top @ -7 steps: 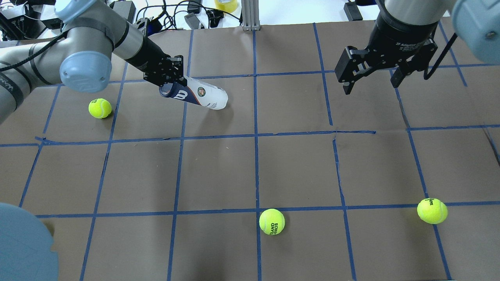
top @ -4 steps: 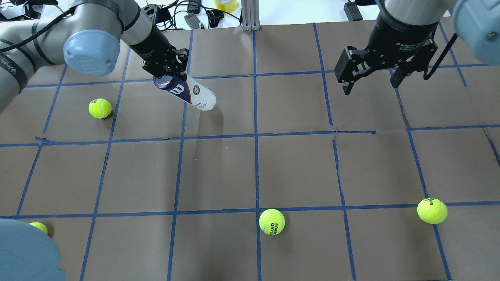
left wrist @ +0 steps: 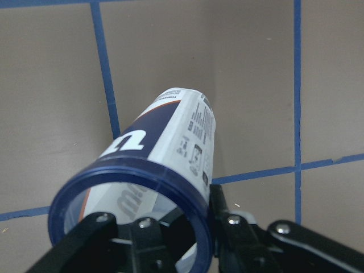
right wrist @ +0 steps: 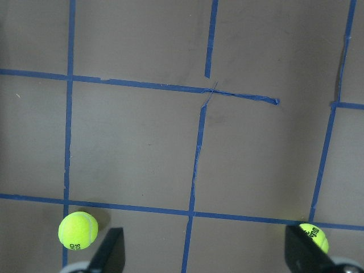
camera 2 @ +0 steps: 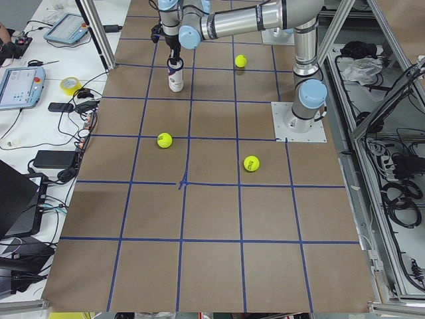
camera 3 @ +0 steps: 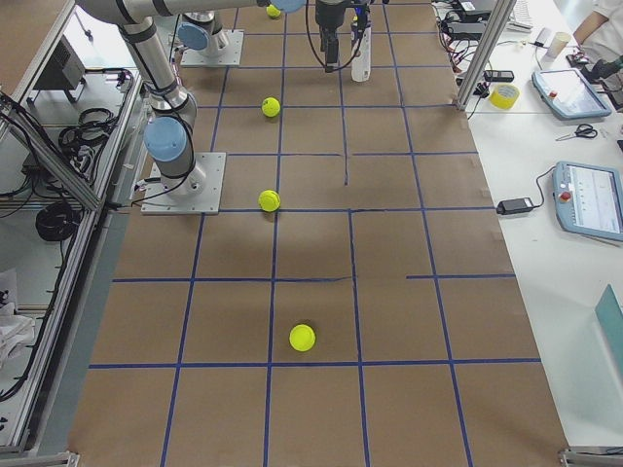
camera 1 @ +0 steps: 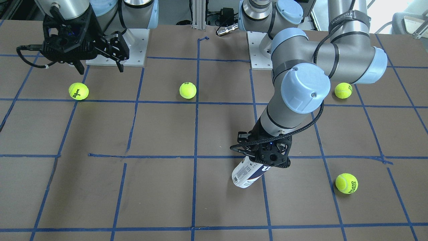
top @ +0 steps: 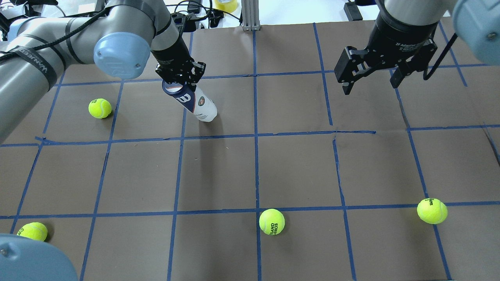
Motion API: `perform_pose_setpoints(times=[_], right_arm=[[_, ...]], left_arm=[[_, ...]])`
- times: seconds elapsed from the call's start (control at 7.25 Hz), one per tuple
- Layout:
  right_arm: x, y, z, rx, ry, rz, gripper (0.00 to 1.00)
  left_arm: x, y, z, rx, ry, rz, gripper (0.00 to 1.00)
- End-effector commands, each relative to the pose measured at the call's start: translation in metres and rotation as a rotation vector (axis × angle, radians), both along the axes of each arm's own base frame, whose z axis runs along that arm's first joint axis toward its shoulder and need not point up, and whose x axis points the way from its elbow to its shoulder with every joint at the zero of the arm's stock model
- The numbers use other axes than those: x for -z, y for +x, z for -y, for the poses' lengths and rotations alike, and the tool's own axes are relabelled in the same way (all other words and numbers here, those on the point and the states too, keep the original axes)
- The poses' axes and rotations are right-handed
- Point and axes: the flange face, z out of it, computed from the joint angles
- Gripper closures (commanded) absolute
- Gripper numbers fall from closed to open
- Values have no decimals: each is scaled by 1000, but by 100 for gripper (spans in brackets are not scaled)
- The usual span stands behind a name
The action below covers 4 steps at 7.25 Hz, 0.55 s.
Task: Lift up tennis ball bucket
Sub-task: 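Tilt the can upright with the left gripper, open end up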
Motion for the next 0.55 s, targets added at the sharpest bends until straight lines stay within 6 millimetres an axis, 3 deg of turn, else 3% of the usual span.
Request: perform_pose_setpoints(times=[0.0, 0.41], right_arm=[[0, 0, 0, 0, 1, 0, 0], [1, 0, 0, -1, 3, 0, 0]], left_arm=[[-14, -12, 1, 81, 55, 25, 100], [-3, -15, 8, 109, 81, 28, 100]])
